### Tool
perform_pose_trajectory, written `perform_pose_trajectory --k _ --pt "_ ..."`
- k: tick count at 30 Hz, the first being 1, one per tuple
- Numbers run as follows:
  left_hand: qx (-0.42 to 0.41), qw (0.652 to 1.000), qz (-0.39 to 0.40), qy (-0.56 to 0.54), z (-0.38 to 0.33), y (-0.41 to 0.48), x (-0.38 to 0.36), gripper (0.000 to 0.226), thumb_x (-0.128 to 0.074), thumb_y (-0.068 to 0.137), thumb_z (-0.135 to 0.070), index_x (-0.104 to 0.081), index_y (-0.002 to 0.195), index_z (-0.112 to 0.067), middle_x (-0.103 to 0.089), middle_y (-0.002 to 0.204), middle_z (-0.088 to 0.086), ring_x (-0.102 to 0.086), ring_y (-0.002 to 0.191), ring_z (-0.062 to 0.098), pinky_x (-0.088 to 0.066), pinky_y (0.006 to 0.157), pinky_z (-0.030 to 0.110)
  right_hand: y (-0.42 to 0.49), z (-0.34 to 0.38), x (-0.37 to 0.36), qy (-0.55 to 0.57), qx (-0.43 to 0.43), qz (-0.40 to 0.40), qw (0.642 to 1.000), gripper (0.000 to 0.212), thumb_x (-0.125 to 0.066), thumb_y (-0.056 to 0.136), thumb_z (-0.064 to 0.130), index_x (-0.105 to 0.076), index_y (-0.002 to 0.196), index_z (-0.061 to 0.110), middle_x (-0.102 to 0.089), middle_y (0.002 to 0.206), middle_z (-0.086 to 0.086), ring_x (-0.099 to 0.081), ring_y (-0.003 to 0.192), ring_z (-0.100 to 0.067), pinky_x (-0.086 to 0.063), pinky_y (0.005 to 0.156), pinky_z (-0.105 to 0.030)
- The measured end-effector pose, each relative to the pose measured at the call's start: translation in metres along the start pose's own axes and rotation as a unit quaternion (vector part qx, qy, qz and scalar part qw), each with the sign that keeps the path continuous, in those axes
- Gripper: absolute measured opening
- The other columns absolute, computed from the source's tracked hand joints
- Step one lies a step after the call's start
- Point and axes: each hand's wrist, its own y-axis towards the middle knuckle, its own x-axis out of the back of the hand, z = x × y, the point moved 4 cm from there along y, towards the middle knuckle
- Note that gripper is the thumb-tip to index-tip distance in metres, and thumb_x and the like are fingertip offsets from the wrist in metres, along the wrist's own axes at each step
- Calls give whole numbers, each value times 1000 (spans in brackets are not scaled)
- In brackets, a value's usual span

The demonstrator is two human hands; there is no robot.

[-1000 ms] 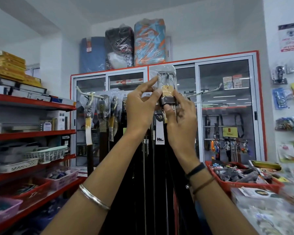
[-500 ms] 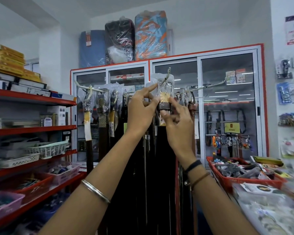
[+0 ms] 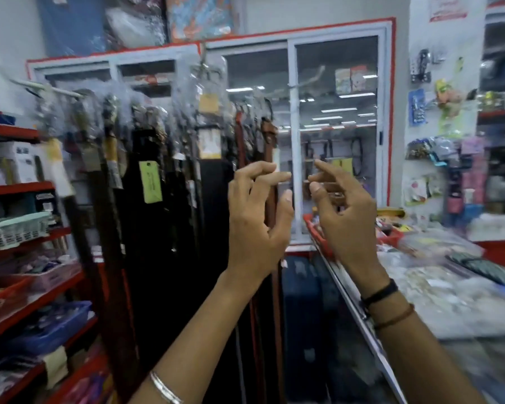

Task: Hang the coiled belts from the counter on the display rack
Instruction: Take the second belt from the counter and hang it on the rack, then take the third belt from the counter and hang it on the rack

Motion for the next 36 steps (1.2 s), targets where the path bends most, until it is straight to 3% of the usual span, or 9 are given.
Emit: perform_pose_trajectory --k 2,6,10,16,21,26,29,32,36 --pt "40 997 29 -55 -6 -24 -29 18 -55 89 -13 -64 103 -6 -55 111 10 -52 110 21 -39 101 28 -16 -19 34 -45 -24 -5 999 30 -57 91 11 -59 121 14 -65 97 1 -62 84 -9 -48 73 -8" --pt "115 983 72 -121 -22 -75 -90 12 -57 89 -5 -64 98 -7 -54 106 5 -53 105 16 -41 97 25 -50 -61 108 -133 -93 -8 987 27 -58 91 13 -61 118 14 -66 94 0 -59 83 -6 -47 68 -5" --pt "183 952 155 -188 -50 -131 -157 11 -55 91 -10 -62 99 -11 -51 98 -7 -55 99 15 -46 94 35 -93 -105 187 -218 -168 -19 961 22 -59 89 13 -65 111 12 -69 92 -4 -60 80 -11 -43 63 -3" --pt "317 850 309 -286 -105 -222 -259 12 -54 89 -18 -62 96 -12 -53 98 -3 -54 89 3 -41 81 9 -167 -162 304 -352 -303 -19 885 24 -55 91 15 -64 112 8 -69 106 -12 -63 94 -25 -51 82 -36" --pt "406 749 425 -305 -157 -293 -339 10 -59 89 -11 -65 95 -6 -62 100 6 -56 86 12 -42 77 18 -192 -200 399 -460 -371 -13 806 27 -54 88 10 -62 113 3 -68 108 -21 -62 100 -36 -50 88 -44" --pt "436 674 526 -282 -208 -329 -391 15 -57 89 -12 -64 95 -1 -65 92 13 -57 81 20 -44 77 28 -190 -252 459 -533 -403 136 732 47 -46 81 -4 -52 125 10 -55 131 -19 -52 117 -39 -46 93 -53" --pt "443 666 557 -226 -228 -345 -418 25 -52 89 -19 -60 76 2 -65 82 21 -66 80 36 -51 75 39 -184 -280 469 -527 -393 270 704 59 -47 76 -14 -48 130 10 -48 139 -18 -46 125 -37 -42 99 -49" --pt "478 662 552 -170 -235 -356 -433 37 -50 91 -25 -63 84 9 -67 96 28 -66 87 42 -53 73 40 -184 -302 470 -506 -383 396 664 56 -51 78 -11 -50 131 9 -51 136 -18 -48 124 -36 -41 102 -47" --pt "480 664 553 -150 -239 -358 -440 37 -63 85 -37 -60 74 -2 -68 101 23 -66 86 39 -45 63 36 -190 -315 474 -501 -351 459 644 44 -62 81 1 -57 124 11 -60 122 -16 -51 112 -37 -42 95 -46"
